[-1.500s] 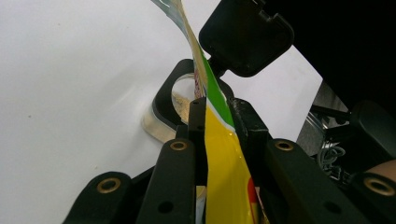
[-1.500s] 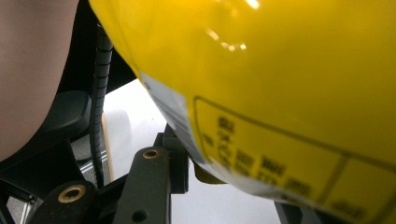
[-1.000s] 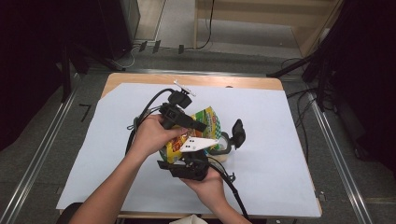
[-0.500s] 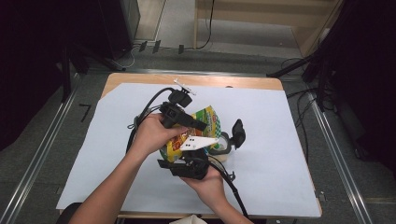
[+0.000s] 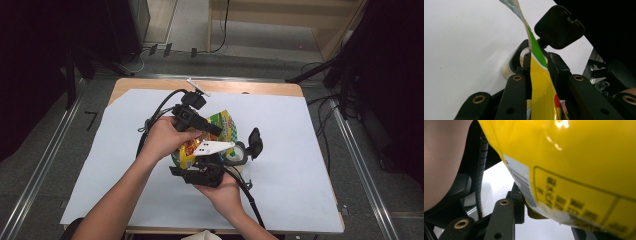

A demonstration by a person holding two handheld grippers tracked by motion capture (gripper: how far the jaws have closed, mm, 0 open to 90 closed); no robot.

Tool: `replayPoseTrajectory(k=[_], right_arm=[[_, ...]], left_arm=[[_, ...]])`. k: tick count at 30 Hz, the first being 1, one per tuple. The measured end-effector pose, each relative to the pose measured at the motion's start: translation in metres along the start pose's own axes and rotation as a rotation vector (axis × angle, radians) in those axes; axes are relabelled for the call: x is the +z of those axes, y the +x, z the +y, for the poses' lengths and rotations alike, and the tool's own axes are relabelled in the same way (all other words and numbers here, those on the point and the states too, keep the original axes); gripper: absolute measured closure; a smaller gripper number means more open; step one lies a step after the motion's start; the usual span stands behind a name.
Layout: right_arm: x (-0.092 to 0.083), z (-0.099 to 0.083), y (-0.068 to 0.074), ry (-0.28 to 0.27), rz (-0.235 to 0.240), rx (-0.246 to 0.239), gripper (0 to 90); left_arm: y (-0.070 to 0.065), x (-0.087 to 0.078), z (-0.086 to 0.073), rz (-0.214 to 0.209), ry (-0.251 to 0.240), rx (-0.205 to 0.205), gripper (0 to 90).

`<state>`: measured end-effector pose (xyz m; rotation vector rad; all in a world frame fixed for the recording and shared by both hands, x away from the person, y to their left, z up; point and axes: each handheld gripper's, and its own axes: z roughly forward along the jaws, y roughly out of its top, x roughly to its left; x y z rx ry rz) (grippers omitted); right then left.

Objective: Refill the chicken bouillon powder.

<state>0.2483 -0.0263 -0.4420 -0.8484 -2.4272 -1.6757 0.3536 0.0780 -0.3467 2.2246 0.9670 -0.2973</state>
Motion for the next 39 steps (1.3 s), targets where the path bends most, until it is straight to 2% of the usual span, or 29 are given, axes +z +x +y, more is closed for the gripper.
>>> replayPoseTrajectory(k=[5, 10, 16, 39], right_arm=[[0.0033, -0.0012, -0.0039, -0.01, 0.007, 0.025, 66.0], [0.0045, -0.001, -0.0009, -0.005, 0.015, -0.006, 62.3], [0.0047, -0.0023, 0.0031, 0.008, -0.013, -0.056, 66.6], [0.0037, -0.0024, 0.0036, 0.005, -0.022, -0.055, 67.7]], left_arm=[[0.001, 0.0024, 0.0011, 0.017, 0.008, 0.002, 77.0], [-0.0019, -0.0003, -0.0005, 0.025, 0.004, 0.009, 77.0], [-0.006, -0.0008, -0.0019, 0.031, 0.001, 0.023, 77.0], [-0.0066, -0.0014, -0.0029, 0.026, -0.008, 0.026, 76.4]])
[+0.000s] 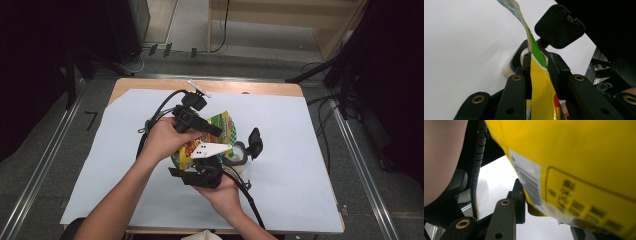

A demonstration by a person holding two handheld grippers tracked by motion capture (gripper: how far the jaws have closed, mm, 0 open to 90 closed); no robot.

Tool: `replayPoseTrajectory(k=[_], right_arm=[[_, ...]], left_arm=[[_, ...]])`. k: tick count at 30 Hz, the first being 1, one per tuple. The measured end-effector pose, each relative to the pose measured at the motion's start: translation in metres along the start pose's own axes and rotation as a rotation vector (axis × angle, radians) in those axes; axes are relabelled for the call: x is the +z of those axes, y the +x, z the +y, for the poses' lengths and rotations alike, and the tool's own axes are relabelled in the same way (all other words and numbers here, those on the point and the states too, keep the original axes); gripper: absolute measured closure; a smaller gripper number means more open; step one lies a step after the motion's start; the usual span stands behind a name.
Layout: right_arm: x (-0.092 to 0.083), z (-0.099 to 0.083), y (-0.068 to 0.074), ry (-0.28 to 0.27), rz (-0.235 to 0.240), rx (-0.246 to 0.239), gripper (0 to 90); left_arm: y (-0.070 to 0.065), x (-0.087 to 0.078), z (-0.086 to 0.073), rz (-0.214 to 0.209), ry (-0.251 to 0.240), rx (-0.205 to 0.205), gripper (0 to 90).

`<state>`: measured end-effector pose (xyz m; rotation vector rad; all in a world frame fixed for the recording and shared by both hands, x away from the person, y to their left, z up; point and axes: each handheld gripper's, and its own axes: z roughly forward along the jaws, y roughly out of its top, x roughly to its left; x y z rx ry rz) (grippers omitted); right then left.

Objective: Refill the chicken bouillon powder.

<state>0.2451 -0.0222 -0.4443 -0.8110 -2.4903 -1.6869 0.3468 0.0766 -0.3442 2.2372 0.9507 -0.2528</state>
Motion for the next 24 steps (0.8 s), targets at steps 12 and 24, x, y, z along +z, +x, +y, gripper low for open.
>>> replayPoseTrajectory(k=[12, 24], right_arm=[[-0.0003, 0.0002, -0.0009, 0.0, 0.002, 0.003, 67.7], [-0.0021, 0.0011, -0.0028, -0.004, -0.003, -0.004, 67.9]], left_arm=[[0.0006, 0.0004, 0.0002, 0.001, -0.002, 0.001, 76.4], [0.0012, -0.0019, 0.0, -0.001, -0.014, 0.005, 76.2]])
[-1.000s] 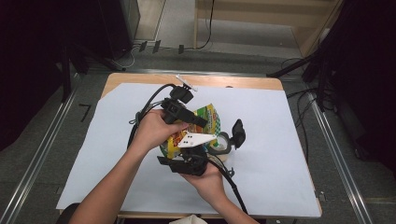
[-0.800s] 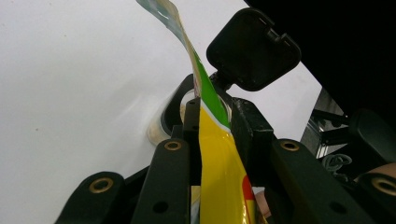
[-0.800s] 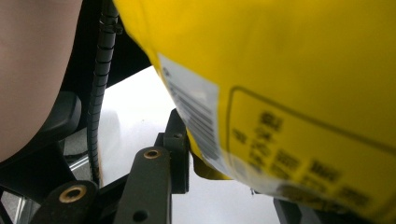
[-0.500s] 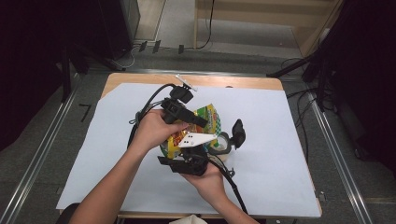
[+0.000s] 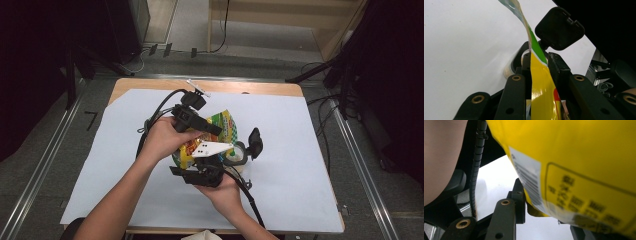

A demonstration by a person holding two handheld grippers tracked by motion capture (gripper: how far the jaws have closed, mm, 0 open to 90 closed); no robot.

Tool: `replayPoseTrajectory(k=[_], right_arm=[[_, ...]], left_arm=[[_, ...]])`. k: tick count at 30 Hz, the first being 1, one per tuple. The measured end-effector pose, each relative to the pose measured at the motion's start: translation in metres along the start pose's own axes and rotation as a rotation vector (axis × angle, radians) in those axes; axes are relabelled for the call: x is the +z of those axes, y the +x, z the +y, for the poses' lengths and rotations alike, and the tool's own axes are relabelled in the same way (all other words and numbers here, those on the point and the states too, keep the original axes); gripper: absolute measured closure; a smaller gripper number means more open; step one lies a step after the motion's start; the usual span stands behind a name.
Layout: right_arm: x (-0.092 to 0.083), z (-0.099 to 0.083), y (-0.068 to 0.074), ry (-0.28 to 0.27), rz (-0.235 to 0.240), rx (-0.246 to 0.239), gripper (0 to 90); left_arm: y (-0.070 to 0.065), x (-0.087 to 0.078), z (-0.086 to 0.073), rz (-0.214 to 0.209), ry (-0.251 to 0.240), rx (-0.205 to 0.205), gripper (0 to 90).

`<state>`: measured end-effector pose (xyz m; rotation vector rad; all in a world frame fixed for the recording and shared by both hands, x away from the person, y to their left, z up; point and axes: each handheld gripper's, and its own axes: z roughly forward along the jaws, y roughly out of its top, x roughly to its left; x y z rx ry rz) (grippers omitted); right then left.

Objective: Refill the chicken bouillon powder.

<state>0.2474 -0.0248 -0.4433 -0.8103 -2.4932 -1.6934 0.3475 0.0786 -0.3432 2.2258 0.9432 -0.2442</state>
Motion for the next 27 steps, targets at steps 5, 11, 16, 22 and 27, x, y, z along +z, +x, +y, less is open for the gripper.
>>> replayPoseTrajectory(k=[5, 11, 16, 22, 27], right_arm=[[0.0004, -0.0005, -0.0004, -0.001, -0.001, 0.001, 67.9], [0.0004, -0.0008, -0.001, 0.0, -0.005, -0.005, 67.9], [0.0002, -0.0009, -0.0002, -0.002, 0.004, 0.011, 67.8], [0.0007, -0.0021, -0.0006, -0.003, 0.005, 0.013, 67.8], [0.0007, -0.0023, 0.0001, -0.004, 0.013, 0.025, 67.7]], left_arm=[[-0.0008, 0.0002, -0.0003, 0.006, -0.001, -0.001, 75.9], [-0.0014, 0.0001, -0.0005, 0.008, -0.001, 0.001, 75.8], [-0.0014, 0.0006, -0.0004, 0.008, 0.005, -0.001, 75.5], [-0.002, 0.0019, -0.0005, 0.012, 0.009, 0.002, 75.2], [-0.0023, 0.0027, -0.0005, 0.014, 0.013, 0.003, 75.0]])
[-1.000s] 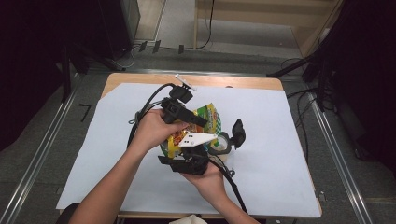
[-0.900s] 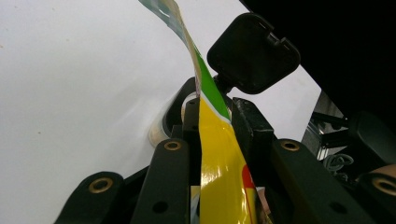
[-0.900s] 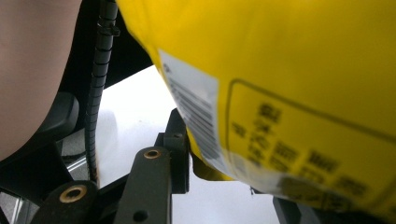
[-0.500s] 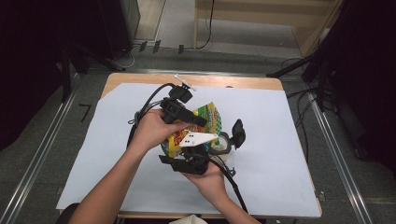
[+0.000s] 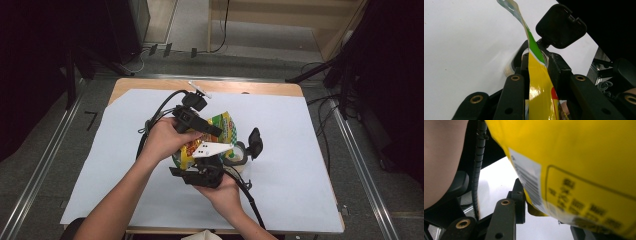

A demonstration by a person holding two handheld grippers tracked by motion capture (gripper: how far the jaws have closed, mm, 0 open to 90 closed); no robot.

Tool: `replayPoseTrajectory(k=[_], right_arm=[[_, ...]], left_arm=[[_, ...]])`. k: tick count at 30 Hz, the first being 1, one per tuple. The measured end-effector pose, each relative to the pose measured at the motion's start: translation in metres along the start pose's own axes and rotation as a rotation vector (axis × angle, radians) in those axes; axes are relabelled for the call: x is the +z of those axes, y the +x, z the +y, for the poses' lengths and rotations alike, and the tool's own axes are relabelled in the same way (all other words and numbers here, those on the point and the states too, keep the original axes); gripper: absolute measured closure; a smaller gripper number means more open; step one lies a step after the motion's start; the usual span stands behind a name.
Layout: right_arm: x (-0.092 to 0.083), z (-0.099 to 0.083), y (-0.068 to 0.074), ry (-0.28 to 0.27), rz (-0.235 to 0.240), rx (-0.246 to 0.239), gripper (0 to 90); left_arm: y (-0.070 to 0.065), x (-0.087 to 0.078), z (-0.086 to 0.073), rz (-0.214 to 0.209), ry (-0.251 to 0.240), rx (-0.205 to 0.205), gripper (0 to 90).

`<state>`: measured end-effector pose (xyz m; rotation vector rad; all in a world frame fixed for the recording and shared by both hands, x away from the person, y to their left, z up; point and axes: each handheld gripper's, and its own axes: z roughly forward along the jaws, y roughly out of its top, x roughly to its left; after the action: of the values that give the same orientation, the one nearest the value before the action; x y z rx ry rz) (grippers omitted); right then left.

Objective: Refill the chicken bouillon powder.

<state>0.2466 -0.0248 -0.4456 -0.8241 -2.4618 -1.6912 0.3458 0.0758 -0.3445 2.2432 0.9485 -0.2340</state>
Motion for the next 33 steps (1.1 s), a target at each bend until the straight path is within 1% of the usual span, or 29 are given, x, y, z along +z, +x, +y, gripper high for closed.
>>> replayPoseTrajectory(k=[2, 6, 20, 22, 28, 33], right_arm=[[0.0004, -0.0004, 0.0005, -0.001, 0.005, 0.009, 67.7], [0.0008, -0.0018, 0.0001, -0.004, 0.003, 0.007, 67.8], [0.0006, -0.0033, 0.0019, -0.007, 0.001, 0.017, 68.2], [0.0007, -0.0038, 0.0021, -0.005, 0.0, 0.014, 68.3], [0.0004, -0.0036, 0.0017, -0.011, 0.002, 0.013, 68.3], [0.0023, -0.005, 0.0019, -0.019, -0.002, 0.011, 68.4]], left_arm=[[-0.0003, 0.0008, -0.0001, 0.005, 0.005, 0.002, 75.0], [-0.0013, 0.0016, -0.0001, 0.007, 0.007, 0.008, 75.1], [-0.0029, 0.0036, -0.0003, 0.0, 0.012, 0.008, 76.3], [-0.0033, 0.0038, -0.0003, 0.001, 0.015, 0.013, 76.3], [-0.0047, 0.0021, -0.0003, -0.006, 0.002, 0.008, 75.6], [-0.0073, 0.0006, -0.0007, -0.021, -0.002, 0.004, 76.7]])
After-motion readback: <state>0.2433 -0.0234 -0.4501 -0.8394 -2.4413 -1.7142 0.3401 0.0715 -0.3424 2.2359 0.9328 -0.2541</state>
